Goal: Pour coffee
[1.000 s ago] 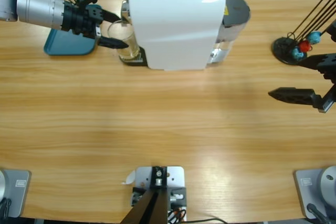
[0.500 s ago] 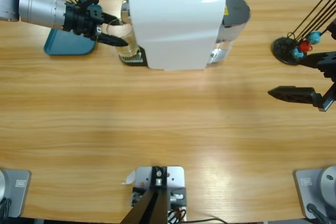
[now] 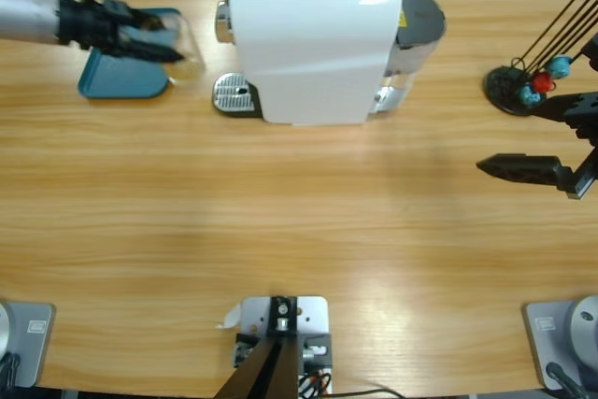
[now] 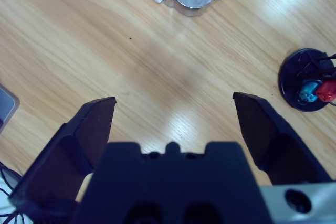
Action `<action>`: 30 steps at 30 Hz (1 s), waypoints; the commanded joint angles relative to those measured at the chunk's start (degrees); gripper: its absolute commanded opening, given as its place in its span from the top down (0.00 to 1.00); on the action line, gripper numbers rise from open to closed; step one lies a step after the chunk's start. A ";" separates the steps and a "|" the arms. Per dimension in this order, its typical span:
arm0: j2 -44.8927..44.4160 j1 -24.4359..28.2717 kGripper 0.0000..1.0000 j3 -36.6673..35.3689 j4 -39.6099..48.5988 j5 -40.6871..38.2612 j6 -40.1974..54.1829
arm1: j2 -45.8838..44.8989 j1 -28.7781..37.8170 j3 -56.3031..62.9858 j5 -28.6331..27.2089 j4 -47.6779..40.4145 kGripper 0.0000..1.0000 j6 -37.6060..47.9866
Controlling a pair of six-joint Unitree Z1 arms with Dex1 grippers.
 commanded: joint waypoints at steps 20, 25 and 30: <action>5.59 0.88 1.00 3.12 -15.86 35.83 -33.27 | 0.83 1.02 0.46 1.23 0.29 0.00 -0.79; 6.45 0.69 1.00 5.09 -15.86 38.22 -34.66 | 0.75 1.02 0.42 1.29 0.37 0.00 -0.79; 7.08 0.13 1.00 5.74 -17.51 38.22 -35.03 | 0.83 1.02 0.42 1.29 0.37 0.00 -0.79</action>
